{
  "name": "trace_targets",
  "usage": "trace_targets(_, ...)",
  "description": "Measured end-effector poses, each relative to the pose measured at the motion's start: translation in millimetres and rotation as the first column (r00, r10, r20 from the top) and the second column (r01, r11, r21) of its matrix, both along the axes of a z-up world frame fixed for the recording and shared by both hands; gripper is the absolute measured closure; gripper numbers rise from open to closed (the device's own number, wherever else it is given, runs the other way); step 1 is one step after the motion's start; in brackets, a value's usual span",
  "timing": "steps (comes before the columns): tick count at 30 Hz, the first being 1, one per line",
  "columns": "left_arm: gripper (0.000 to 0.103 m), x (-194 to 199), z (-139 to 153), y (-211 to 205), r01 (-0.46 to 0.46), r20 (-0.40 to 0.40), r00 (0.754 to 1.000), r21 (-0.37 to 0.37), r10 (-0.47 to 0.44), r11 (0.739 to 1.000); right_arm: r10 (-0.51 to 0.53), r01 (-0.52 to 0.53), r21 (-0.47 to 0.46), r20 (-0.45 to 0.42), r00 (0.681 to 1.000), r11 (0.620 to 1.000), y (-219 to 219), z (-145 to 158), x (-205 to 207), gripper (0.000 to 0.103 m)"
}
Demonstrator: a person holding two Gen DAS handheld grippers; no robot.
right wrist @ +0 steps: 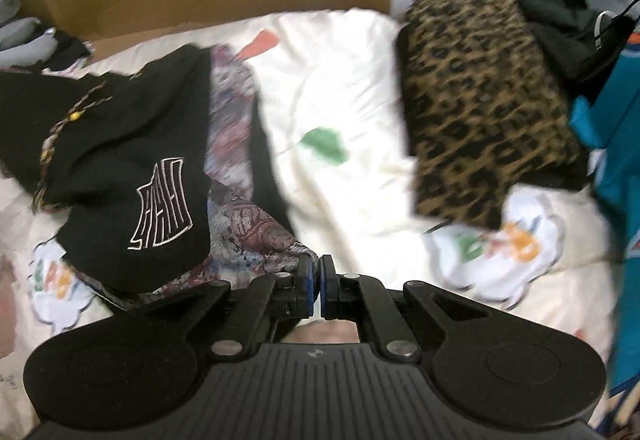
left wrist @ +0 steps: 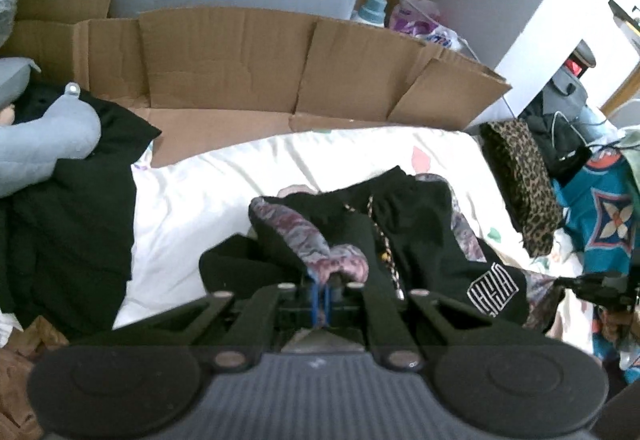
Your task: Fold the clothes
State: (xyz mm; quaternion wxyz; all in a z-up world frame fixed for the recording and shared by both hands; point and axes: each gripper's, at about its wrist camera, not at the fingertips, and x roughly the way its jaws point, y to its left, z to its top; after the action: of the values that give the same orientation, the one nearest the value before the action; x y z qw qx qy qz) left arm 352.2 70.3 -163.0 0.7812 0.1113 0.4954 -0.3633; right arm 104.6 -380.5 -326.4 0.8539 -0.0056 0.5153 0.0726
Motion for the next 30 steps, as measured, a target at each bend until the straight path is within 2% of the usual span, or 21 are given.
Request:
trace_targets(3, 0.100, 8.7, 4.6, -3.6, -0.009, -0.022, 1.000, -0.010, 0.009, 1.000, 0.003, -0.002, -0.037, 0.026, 1.000, 0.999, -9.1, 5.9, 10.8, 0.102)
trace_targets(9, 0.100, 35.8, -20.3, -3.6, -0.061, -0.001, 0.998, 0.016, 0.061, 0.998, -0.007, 0.012, -0.078, 0.066, 0.998, 0.997, -21.7, 11.6, 40.7, 0.102)
trace_targets(15, 0.100, 67.2, -49.1, -3.4, -0.123, 0.013, 0.992, 0.034, 0.123, 0.992, -0.025, 0.036, -0.131, 0.082, 0.996, 0.991, -24.4, 4.6, 74.1, 0.102)
trace_targets(25, 0.100, 98.5, -91.2, -6.3, -0.190, 0.027, 0.982, 0.075, 0.188, 0.979, -0.052, 0.075, -0.221, 0.109, 0.993, 0.972, -28.5, -7.4, 130.1, 0.102)
trace_targets(30, 0.095, 98.9, -110.6, -6.7, -0.228, 0.004, 0.973, 0.108, 0.229, 0.968, -0.089, 0.103, -0.253, 0.069, 0.994, 0.962, -26.8, -20.4, 138.7, 0.098)
